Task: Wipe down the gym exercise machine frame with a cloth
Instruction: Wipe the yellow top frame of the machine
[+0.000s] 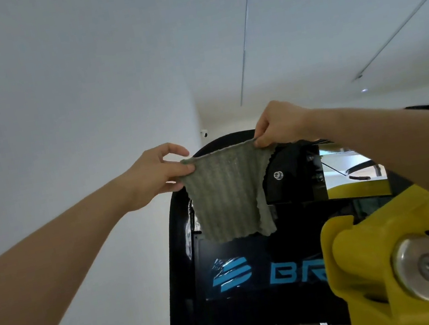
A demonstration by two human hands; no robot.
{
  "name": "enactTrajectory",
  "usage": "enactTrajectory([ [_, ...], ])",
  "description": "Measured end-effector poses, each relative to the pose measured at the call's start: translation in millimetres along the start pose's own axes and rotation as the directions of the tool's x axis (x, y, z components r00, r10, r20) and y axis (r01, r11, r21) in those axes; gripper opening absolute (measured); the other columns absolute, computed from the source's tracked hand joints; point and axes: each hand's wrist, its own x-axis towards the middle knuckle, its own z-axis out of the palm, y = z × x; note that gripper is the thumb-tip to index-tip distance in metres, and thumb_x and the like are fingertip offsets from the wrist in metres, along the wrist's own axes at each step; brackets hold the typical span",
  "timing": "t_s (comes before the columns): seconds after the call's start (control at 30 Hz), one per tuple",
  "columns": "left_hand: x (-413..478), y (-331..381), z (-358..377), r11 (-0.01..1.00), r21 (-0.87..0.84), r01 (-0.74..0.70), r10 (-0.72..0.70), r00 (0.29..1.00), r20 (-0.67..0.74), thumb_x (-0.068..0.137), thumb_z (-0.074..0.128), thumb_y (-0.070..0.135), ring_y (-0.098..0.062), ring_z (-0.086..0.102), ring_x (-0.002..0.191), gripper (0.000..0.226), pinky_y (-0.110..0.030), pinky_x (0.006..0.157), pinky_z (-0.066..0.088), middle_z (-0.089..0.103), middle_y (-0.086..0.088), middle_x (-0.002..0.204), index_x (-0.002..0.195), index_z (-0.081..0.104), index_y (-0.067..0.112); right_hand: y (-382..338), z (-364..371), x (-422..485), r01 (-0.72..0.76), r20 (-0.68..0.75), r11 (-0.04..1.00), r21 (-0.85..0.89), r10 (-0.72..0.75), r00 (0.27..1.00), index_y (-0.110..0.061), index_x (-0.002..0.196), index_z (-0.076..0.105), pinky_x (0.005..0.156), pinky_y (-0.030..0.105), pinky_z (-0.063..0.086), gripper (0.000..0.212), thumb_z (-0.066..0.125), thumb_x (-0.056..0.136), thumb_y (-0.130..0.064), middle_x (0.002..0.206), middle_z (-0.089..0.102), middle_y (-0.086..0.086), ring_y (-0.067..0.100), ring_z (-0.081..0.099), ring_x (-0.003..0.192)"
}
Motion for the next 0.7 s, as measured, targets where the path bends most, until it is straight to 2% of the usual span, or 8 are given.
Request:
enactTrajectory([
  [0.1,34,11,9,0.997,0.002,-0.076,0.076,0.997,-0.008,0.094,0.068,0.006,-0.018,0.061,0.08,0.016,-0.025,0.063,0.05,0.071,-0.009,0.095,0.09,0.061,0.019,14,-6,10,-0.171,-0.025,0.978,0.123,0.175,0.984,0.0,0.09,0.072,0.034,0.016,0.034,0.009,0.072,0.089,-0.009,0.059,0.06,0.008,0.008,0.047,0.031],
  [0.2,67,26,27,0.986,0.021,-0.164,0.164,0.986,-0.031,0.096,0.059,-0.004,-0.013,0.064,0.076,0.024,-0.019,0.06,0.052,0.073,-0.006,0.098,0.084,0.071,0.014,21,-18,21,-0.255,-0.111,0.916,0.308,0.301,0.947,0.002,0.093,0.066,0.038,0.019,0.048,0.003,0.066,0.093,-0.001,0.069,0.067,0.016,0.012,0.059,0.038],
  [0.3,98,40,50,0.97,0.062,-0.233,0.237,0.969,-0.074,0.093,0.052,-0.014,-0.012,0.07,0.071,0.031,-0.02,0.067,0.059,0.072,-0.014,0.096,0.086,0.074,0.006,39,-29,36,-0.236,-0.249,0.868,0.437,0.369,0.896,0.006,0.094,0.069,0.058,0.031,0.062,0.007,0.07,0.087,0.006,0.082,0.07,0.021,0.024,0.07,0.06],
  [0.37,119,47,64,0.954,0.15,-0.258,0.275,0.955,-0.11,0.088,0.059,-0.01,-0.018,0.069,0.075,0.024,-0.026,0.076,0.06,0.074,-0.017,0.097,0.087,0.075,0.007,55,-33,43,-0.216,-0.291,0.912,0.347,0.324,0.9,0.003,0.105,0.071,0.071,0.033,0.061,0.021,0.074,0.084,0.001,0.093,0.07,0.018,0.029,0.07,0.083],
  [0.47,144,50,80,0.873,0.408,-0.266,0.326,0.942,-0.084,0.082,0.075,0.016,-0.017,0.065,0.081,0.003,-0.026,0.076,0.053,0.075,-0.01,0.092,0.082,0.077,0.013,72,-37,43,-0.224,-0.277,0.967,0.12,0.249,0.928,-0.003,0.127,0.065,0.098,0.038,0.053,0.047,0.079,0.083,-0.011,0.117,0.068,0.013,0.029,0.064,0.11],
  [0.53,159,49,90,0.813,0.524,-0.253,0.286,0.958,0.02,0.08,0.078,0.039,-0.018,0.066,0.088,0.028,-0.032,0.082,0.053,0.074,-0.009,0.092,0.084,0.077,0.011,81,-37,41,-0.257,-0.226,0.964,-0.066,0.237,0.945,0.0,0.127,0.062,0.104,0.041,0.048,0.05,0.079,0.085,-0.02,0.123,0.066,0.016,0.031,0.061,0.115],
  [0.6,168,46,99,0.746,0.622,-0.239,0.213,0.97,0.119,0.077,0.078,0.056,-0.022,0.068,0.094,0.048,-0.038,0.09,0.054,0.074,-0.008,0.094,0.089,0.077,0.01,87,-35,39,-0.303,-0.137,0.925,-0.23,0.277,0.951,0.001,0.12,0.063,0.097,0.039,0.049,0.049,0.077,0.087,-0.032,0.121,0.064,0.016,0.033,0.059,0.114],
  [0.7,176,43,105,0.637,0.732,-0.242,0.176,0.97,0.167,0.074,0.072,0.07,-0.025,0.067,0.099,0.063,-0.038,0.09,0.051,0.074,-0.008,0.096,0.092,0.076,0.01,91,-35,38,-0.288,-0.028,0.821,-0.493,0.316,0.948,0.0,0.142,0.048,0.109,0.04,0.04,0.073,0.064,0.093,-0.052,0.145,0.05,0.015,0.033,0.047,0.134],
])
